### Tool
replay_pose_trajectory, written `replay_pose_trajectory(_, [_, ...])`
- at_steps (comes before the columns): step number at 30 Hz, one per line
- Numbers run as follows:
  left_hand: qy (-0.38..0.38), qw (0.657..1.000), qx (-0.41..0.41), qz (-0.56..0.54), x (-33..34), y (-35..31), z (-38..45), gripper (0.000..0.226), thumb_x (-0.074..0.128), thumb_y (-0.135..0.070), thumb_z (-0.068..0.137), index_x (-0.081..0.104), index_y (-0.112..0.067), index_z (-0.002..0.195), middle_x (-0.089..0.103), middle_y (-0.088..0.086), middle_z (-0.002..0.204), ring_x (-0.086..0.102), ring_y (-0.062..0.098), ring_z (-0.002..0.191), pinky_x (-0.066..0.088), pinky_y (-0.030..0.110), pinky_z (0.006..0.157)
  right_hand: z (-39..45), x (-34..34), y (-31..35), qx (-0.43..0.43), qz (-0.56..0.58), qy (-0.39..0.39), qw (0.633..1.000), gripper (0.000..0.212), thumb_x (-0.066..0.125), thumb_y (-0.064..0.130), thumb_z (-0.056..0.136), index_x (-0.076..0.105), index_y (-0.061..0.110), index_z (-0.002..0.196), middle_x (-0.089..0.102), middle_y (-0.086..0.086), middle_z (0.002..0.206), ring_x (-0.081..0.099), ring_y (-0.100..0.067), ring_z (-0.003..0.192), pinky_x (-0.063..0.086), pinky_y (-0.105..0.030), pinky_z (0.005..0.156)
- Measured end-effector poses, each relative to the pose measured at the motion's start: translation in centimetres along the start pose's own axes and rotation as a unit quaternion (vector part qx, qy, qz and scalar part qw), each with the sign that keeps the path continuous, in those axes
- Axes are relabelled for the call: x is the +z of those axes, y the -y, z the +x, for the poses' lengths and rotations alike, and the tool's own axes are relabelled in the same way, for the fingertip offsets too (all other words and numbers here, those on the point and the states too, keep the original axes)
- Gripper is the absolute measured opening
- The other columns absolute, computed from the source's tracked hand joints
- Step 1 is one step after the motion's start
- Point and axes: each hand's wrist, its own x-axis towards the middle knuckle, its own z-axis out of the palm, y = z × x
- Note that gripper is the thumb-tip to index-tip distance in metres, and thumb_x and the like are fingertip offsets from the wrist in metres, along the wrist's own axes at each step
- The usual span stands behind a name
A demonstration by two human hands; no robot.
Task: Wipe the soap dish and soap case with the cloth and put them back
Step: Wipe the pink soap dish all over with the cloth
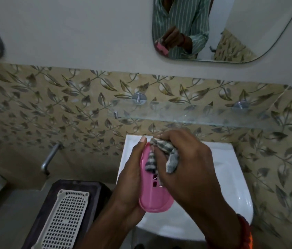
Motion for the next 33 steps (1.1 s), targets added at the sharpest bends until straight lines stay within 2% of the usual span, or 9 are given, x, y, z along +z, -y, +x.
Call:
replay_pose_trajectory(5, [-0.020,1.000,0.000,0.013,-0.6,-0.5,0.4,0.068,0.061,-0.070,0.080,0.082,-0.011,0.107,0.079,0.022,0.107,0.078,0.031,0.093,0.065,0.041,0.080,-2.2,0.3,0.2,-0.035,0.018,0.044,0.998,0.034,0.085,0.015,0.069,0.069,0.018,0.099,0.068,0.005,0.092,0.060,-0.004,0.085,0.054,-0.018,0.082])
replay_pose_trajectory(8, [-0.016,0.999,0.016,0.041,-0.2,-0.3,0.1,0.062,0.061,-0.067,0.079,0.081,-0.018,0.110,0.079,0.016,0.112,0.079,0.028,0.097,0.064,0.035,0.076,-0.1,0.0,-0.6,-0.009,0.019,0.024,0.999,0.022,0.077,0.013,0.079,0.067,0.017,0.098,0.063,0.004,0.090,0.058,-0.008,0.082,0.053,-0.023,0.075])
replay_pose_trajectory(11, [-0.029,0.999,0.002,0.042,-0.3,-0.7,0.1,0.066,0.062,-0.069,0.076,0.081,-0.015,0.110,0.078,0.018,0.116,0.077,0.031,0.102,0.064,0.038,0.080,-0.6,0.2,-0.5,-0.003,0.024,0.044,0.999,0.023,0.074,0.009,0.077,0.065,0.019,0.096,0.058,0.007,0.089,0.054,-0.003,0.080,0.047,-0.014,0.071])
replay_pose_trajectory(13, [-0.044,0.998,-0.023,0.035,-0.8,-1.1,0.3,0.077,0.064,-0.074,0.075,0.080,-0.009,0.112,0.077,0.023,0.110,0.077,0.036,0.095,0.063,0.043,0.082,-2.6,0.6,-0.1,-0.031,0.010,0.091,0.995,0.030,0.077,0.009,0.072,0.067,0.020,0.098,0.060,0.007,0.092,0.055,-0.002,0.078,0.049,-0.013,0.071])
replay_pose_trajectory(15, [-0.048,0.998,-0.021,0.036,-1.2,-1.1,0.4,0.081,0.066,-0.075,0.076,0.077,-0.006,0.117,0.077,0.023,0.099,0.076,0.033,0.081,0.061,0.039,0.071,-3.7,0.9,0.0,-0.057,-0.003,0.098,0.994,0.027,0.076,0.014,0.075,0.068,0.019,0.101,0.063,0.005,0.094,0.057,-0.002,0.079,0.051,-0.015,0.072])
replay_pose_trajectory(19, [0.002,0.998,0.005,0.055,-0.8,-0.3,0.2,0.055,0.062,-0.066,0.077,0.086,-0.017,0.088,0.081,0.011,0.083,0.079,0.021,0.072,0.062,0.029,0.062,-1.1,0.4,-0.8,-0.044,0.016,0.025,0.999,0.025,0.080,0.009,0.074,0.066,0.016,0.094,0.064,0.005,0.087,0.056,-0.003,0.077,0.047,-0.011,0.073])
replay_pose_trajectory(26, [-0.040,0.994,0.039,0.091,-1.3,-0.9,0.4,0.068,0.059,-0.075,0.071,0.081,-0.022,0.108,0.079,0.017,0.109,0.077,0.030,0.094,0.062,0.039,0.076,-0.6,0.9,-2.1,0.071,-0.008,-0.008,0.997,0.011,0.072,0.020,0.085,0.062,0.018,0.087,0.062,0.007,0.077,0.060,-0.009,0.072,0.055,-0.035,0.066])
replay_pose_trajectory(30, [-0.058,0.995,0.028,0.082,-1.6,-1.5,0.8,0.077,0.055,-0.079,0.070,0.082,-0.017,0.106,0.078,0.022,0.111,0.076,0.029,0.092,0.062,0.045,0.082,-1.9,0.9,-1.9,0.091,0.019,0.039,0.995,0.011,0.073,0.020,0.082,0.062,0.023,0.082,0.064,0.010,0.073,0.062,-0.004,0.066,0.055,-0.023,0.061])
replay_pose_trajectory(33, [-0.063,0.995,0.047,0.055,-1.9,-2.4,1.3,0.074,0.056,-0.075,0.074,0.082,-0.015,0.109,0.078,0.021,0.111,0.074,0.029,0.092,0.060,0.045,0.085,-3.6,1.3,-1.2,0.102,0.053,0.111,0.987,0.006,0.070,0.027,0.079,0.067,0.023,0.079,0.069,0.011,0.071,0.064,-0.003,0.067,0.054,-0.022,0.069])
